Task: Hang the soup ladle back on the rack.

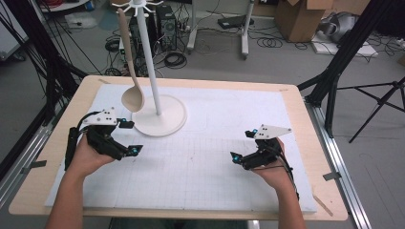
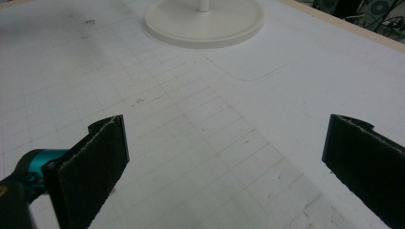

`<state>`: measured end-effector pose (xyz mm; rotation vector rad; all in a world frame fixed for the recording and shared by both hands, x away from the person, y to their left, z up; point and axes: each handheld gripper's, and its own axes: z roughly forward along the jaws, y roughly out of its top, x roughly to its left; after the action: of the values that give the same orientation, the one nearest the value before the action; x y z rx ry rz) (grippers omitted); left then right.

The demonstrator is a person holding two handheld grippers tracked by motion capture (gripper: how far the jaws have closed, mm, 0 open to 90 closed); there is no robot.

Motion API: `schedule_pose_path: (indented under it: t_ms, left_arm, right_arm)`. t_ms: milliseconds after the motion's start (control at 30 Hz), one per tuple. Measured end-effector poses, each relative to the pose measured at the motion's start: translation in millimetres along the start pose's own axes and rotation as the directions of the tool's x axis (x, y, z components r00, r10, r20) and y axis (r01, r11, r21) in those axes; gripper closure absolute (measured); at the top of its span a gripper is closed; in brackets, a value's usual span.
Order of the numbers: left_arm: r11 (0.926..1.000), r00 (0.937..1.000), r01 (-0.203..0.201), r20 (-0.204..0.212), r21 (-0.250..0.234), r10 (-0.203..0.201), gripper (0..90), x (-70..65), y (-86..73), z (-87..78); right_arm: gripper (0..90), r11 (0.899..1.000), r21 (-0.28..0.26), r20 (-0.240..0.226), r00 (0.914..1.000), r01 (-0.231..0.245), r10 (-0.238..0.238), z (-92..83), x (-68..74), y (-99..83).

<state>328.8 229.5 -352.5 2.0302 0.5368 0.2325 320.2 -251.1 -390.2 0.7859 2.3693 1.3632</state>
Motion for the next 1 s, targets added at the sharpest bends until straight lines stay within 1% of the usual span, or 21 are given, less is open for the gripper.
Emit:
schedule_pose_path:
  t_ms: [33, 67, 100, 200, 267, 300, 333, 367, 500, 667, 700, 767, 1000]
  left_arm:
    - [1.0, 1.0, -0.001, 0.007, -0.003, 0.001, 2.5, 0.0, -3.5, -0.9]
    - [1.0, 1.0, -0.001, 0.007, -0.003, 0.001, 2.4, 0.0, -3.5, -0.9]
    - [0.9999, 0.9999, 0.0, 0.014, -0.014, 0.0, 2.3, 0.1, -6.7, -2.1]
    - [1.0, 0.9998, -0.001, 0.018, -0.005, 0.001, 1.7, 1.3, -7.9, -3.2]
    - [0.9998, 0.9997, 0.004, 0.024, -0.018, -0.004, 1.7, 1.9, -11.6, -4.5]
    - [0.9998, 0.9997, 0.004, 0.024, -0.018, -0.004, 1.7, 1.9, -11.6, -4.5]
    - [0.9998, 0.9995, 0.006, 0.033, -0.019, -0.005, 1.7, 2.0, -12.9, -4.1]
    - [0.9999, 0.9993, 0.007, 0.038, -0.015, -0.007, 1.7, 1.7, -13.9, -2.6]
    - [0.9999, 0.9991, 0.007, 0.042, -0.016, -0.006, 1.7, 0.1, -13.2, 0.0]
    - [0.9998, 0.9986, -0.001, 0.054, -0.019, 0.002, 1.7, -3.0, -12.4, 2.6]
    - [0.9999, 0.9984, -0.006, 0.056, -0.016, 0.007, 1.7, -3.6, -12.4, 3.5]
    - [0.9999, 0.9981, -0.007, 0.061, -0.013, 0.007, 1.7, -3.6, -12.7, 4.5]
    - [0.9999, 0.9982, -0.005, 0.059, -0.009, 0.005, 1.7, -2.9, -14.2, 6.2]
  right_arm:
    - [0.6, 1.0, -0.001, 0.0, 1.0, -0.002, 0.002, -0.3, -0.4, -0.4]
    - [0.6, 1.0, -0.001, 0.0, 1.0, -0.002, 0.002, -0.3, -0.4, -0.4]
    - [0.6, 1.0, -0.002, 0.001, 1.0, -0.007, 0.007, -1.1, -1.4, -1.2]
    - [0.6, 1.0, -0.004, 0.003, 0.9999, -0.011, 0.011, -1.4, -2.9, -1.9]
    - [0.6, 1.0, -0.003, 0.004, 0.9999, -0.011, 0.011, -0.3, -5.3, -3.5]
    - [0.6, 1.0, 0.001, 0.004, 0.9999, -0.013, 0.013, -0.4, -5.6, -4.1]
    - [0.6, 1.0, 0.001, 0.004, 0.9999, -0.013, 0.013, -0.4, -5.6, -4.1]
    - [0.6, 1.0, 0.001, 0.005, 0.9997, -0.025, 0.025, -1.1, -6.5, -5.1]
    - [0.6, 1.0, 0.002, 0.009, 0.9996, -0.028, 0.028, -1.2, -9.3, -7.2]
    - [0.6, 1.0, 0.002, 0.004, 0.9996, -0.028, 0.028, -0.8, -8.3, -6.7]
    - [0.6, 1.0, 0.001, 0.005, 0.9998, -0.022, 0.022, 0.0, -7.7, -6.3]
    - [0.6, 1.0, 0.004, 0.001, 0.9997, -0.024, 0.024, 0.6, -7.3, -5.9]
    - [0.6, 1.0, 0.003, 0.002, 0.9998, -0.017, 0.017, 1.3, -7.4, -5.7]
